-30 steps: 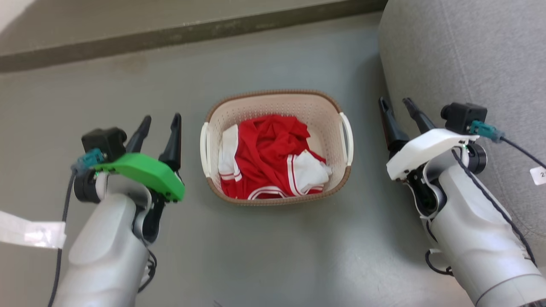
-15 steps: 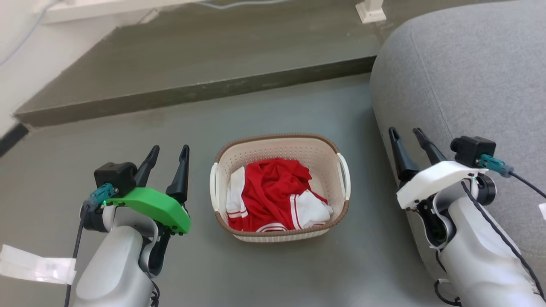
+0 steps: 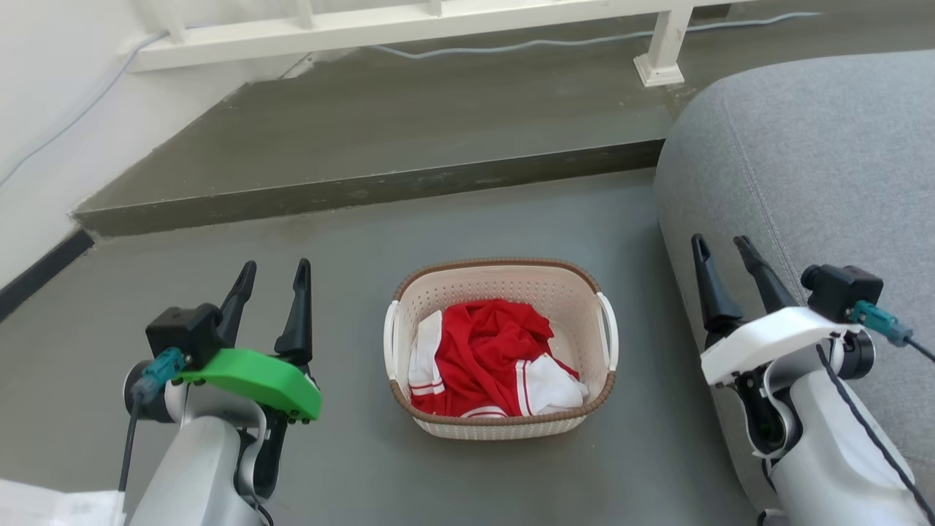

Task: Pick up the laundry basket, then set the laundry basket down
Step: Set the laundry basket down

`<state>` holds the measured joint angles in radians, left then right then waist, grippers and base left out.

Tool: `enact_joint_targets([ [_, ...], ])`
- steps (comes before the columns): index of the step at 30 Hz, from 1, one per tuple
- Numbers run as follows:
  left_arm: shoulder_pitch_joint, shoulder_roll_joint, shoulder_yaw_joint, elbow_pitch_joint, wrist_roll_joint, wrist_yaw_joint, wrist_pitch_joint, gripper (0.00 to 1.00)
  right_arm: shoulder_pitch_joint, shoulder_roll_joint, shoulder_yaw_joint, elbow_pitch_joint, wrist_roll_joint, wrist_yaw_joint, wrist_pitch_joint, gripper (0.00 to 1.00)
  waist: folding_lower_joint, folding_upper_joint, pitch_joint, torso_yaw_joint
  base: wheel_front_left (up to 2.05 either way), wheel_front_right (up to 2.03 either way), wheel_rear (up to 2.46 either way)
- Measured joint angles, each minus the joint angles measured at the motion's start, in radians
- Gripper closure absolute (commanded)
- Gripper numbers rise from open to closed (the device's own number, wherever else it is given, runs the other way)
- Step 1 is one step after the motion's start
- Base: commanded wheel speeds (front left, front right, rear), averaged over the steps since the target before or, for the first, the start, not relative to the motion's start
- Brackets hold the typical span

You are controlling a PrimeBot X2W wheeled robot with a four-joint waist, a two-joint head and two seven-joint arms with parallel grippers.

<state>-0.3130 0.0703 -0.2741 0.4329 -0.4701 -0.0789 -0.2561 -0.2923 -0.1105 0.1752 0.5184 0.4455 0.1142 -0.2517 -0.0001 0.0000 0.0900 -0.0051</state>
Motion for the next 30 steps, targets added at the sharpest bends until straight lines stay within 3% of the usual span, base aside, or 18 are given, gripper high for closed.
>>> enact_joint_targets([
  [12,0.102,-0.016,0.071,-0.124,0.036,0.007,0.000,0.00,0.096,0.019,-0.039,-0.180,-0.078,0.000,0.000,0.00,0.0000,0.0000,-0.025,0.010,0.00,0.00,0.00],
  [20,0.154,-0.016,0.081,-0.195,0.136,0.009,0.000,0.00,0.168,0.033,-0.053,-0.229,-0.103,0.000,0.000,0.00,0.0000,0.0000,-0.032,0.010,0.00,0.00,0.00],
  [30,0.204,-0.019,0.095,-0.230,0.155,0.012,0.000,0.00,0.204,0.044,-0.061,-0.281,-0.149,0.000,0.000,0.00,0.0000,0.0000,-0.037,0.008,0.00,0.00,0.00],
])
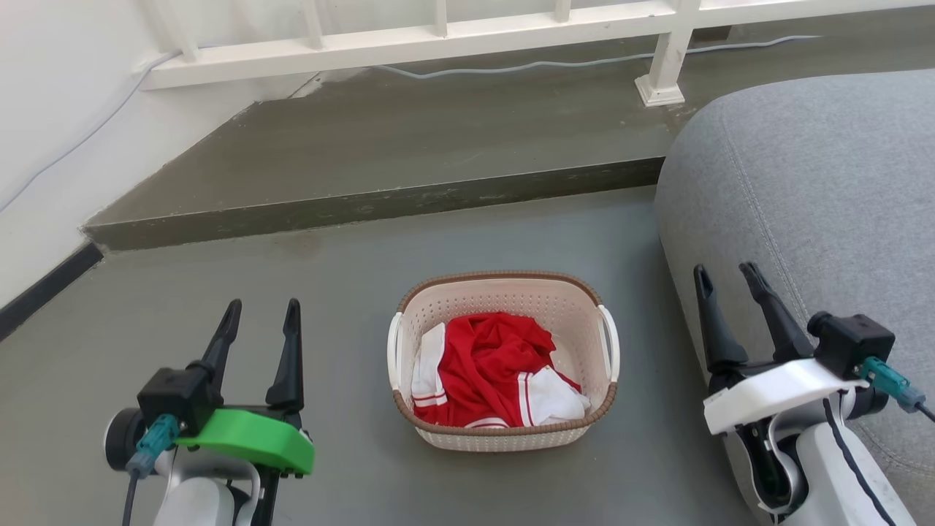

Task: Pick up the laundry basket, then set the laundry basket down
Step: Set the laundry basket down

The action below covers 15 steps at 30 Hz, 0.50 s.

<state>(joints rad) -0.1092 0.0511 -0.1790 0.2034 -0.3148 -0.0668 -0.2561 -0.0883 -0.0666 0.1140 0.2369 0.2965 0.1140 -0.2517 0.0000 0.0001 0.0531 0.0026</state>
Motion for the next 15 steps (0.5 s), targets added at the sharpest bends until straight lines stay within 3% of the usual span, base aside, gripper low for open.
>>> enact_joint_targets([
  [15,0.033,-0.003,0.015,-0.022,0.016,-0.003,0.000,0.00,0.038,0.006,-0.014,-0.018,-0.018,0.000,0.000,0.00,0.0000,0.0000,0.002,-0.005,0.00,0.00,0.00],
])
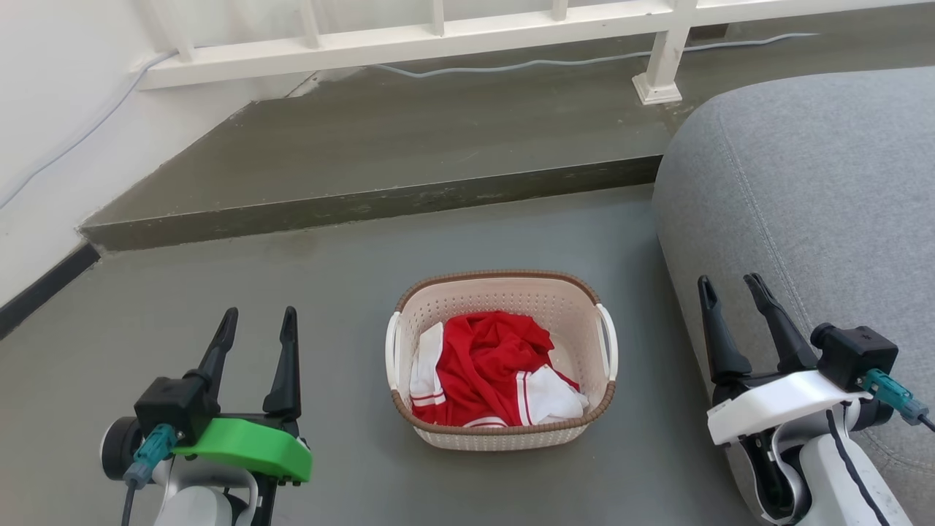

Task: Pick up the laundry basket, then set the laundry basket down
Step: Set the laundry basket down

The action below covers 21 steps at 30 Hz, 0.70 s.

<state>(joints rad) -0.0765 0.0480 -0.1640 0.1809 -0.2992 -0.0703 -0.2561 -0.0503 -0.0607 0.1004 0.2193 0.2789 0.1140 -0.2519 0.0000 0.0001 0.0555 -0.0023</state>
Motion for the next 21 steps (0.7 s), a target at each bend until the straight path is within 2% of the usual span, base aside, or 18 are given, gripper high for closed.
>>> enact_joint_targets([
  [21,0.016,-0.002,0.003,-0.003,0.009,-0.008,0.000,0.00,0.018,0.005,-0.012,-0.010,-0.006,0.000,0.000,0.00,0.0000,0.0000,0.000,0.000,0.00,0.00,0.00],
])
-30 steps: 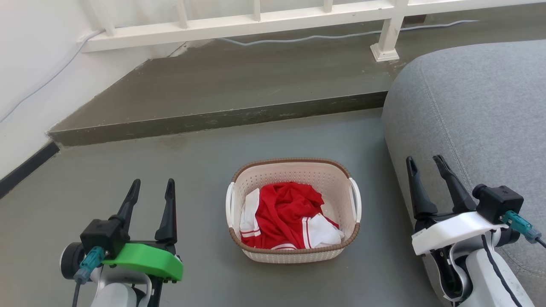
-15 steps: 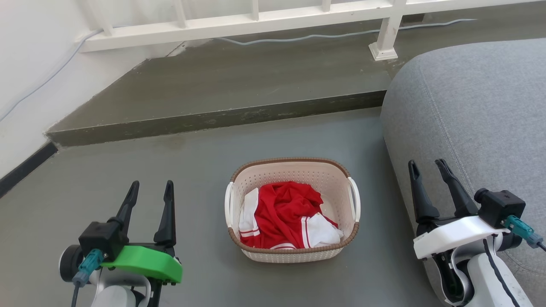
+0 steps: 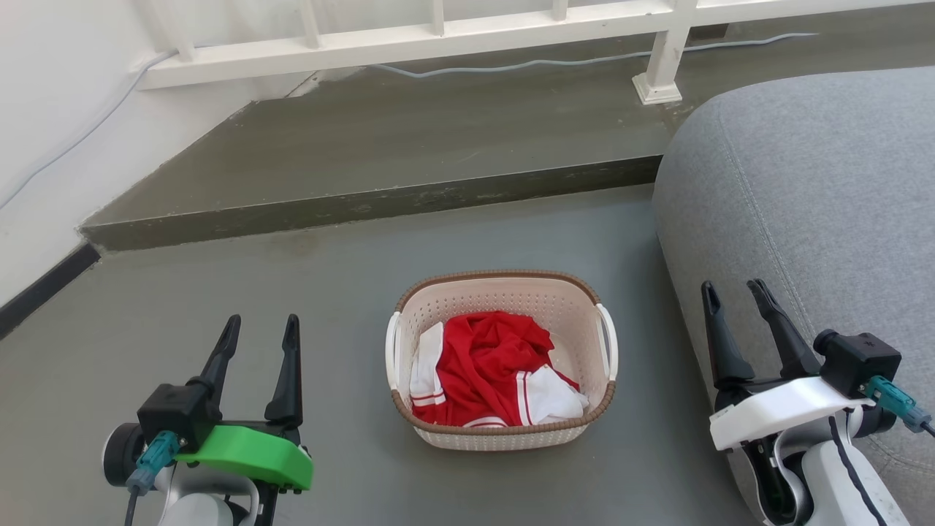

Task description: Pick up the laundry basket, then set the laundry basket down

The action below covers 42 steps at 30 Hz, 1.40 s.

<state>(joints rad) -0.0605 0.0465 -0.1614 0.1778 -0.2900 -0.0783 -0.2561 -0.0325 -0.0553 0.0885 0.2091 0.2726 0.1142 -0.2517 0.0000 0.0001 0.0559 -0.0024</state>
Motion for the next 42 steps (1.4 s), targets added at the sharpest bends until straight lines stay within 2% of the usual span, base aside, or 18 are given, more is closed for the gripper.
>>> enact_joint_targets([
  [6,0.000,0.000,0.000,0.000,-0.001,0.000,0.000,0.00,0.000,0.002,0.000,-0.004,-0.011,0.000,0.000,0.00,0.0000,0.0000,0.001,0.000,0.00,0.00,0.00],
  [7,0.000,0.000,-0.001,0.000,-0.004,-0.001,0.000,1.00,0.000,0.002,0.000,-0.004,-0.011,0.000,0.000,1.00,0.0000,0.0000,0.001,0.000,0.00,0.00,0.00],
  [17,0.024,-0.005,-0.006,0.067,-0.029,-0.001,0.002,1.00,0.044,0.019,0.007,0.055,0.014,-0.001,0.002,1.00,0.0000,0.0000,-0.001,0.000,0.00,0.00,0.00],
  [42,0.024,-0.006,0.038,0.066,-0.381,-0.009,0.087,1.00,0.043,0.018,-0.033,0.044,0.373,-0.001,0.077,1.00,0.0000,0.0000,-0.014,0.001,0.00,0.00,0.00],
])
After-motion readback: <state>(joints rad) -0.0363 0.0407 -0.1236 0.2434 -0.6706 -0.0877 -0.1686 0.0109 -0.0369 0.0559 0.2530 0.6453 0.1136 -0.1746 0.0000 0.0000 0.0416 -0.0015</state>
